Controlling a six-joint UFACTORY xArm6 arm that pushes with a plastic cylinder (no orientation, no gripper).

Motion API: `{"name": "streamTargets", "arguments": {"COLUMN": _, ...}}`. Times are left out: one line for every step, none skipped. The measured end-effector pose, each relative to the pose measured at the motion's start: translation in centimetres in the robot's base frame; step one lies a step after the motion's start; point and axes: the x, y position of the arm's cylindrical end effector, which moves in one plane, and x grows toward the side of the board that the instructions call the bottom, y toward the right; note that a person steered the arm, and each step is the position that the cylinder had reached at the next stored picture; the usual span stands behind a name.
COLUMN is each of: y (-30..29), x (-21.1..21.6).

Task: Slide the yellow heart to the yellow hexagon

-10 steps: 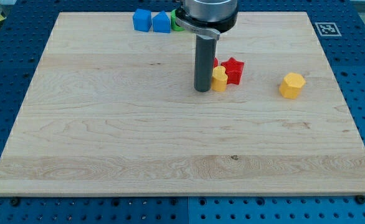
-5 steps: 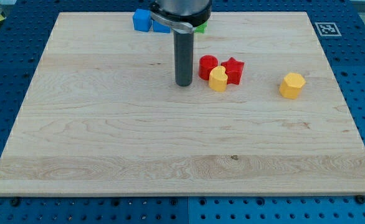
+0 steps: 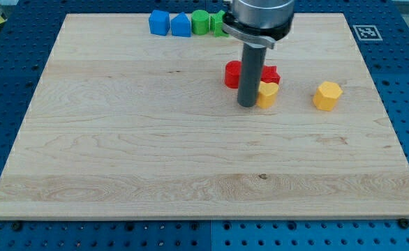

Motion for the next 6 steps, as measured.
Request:
{"name": "streamTargets", "arguments": {"y": 2.5, "x": 0.0}}
{"name": "streamTargets", "arguments": {"y": 4.8, "x": 0.0}}
{"name": "streamTargets", "arguments": {"y": 5.8, "x": 0.0}}
{"name": "streamTargets", "arguments": {"y": 5.8, "x": -0.2}}
{"name": "streamTargets", "arguments": {"y": 5.4, "x": -1.3}}
{"name": "streamTargets", "arguments": {"y": 5.4, "x": -2.3}}
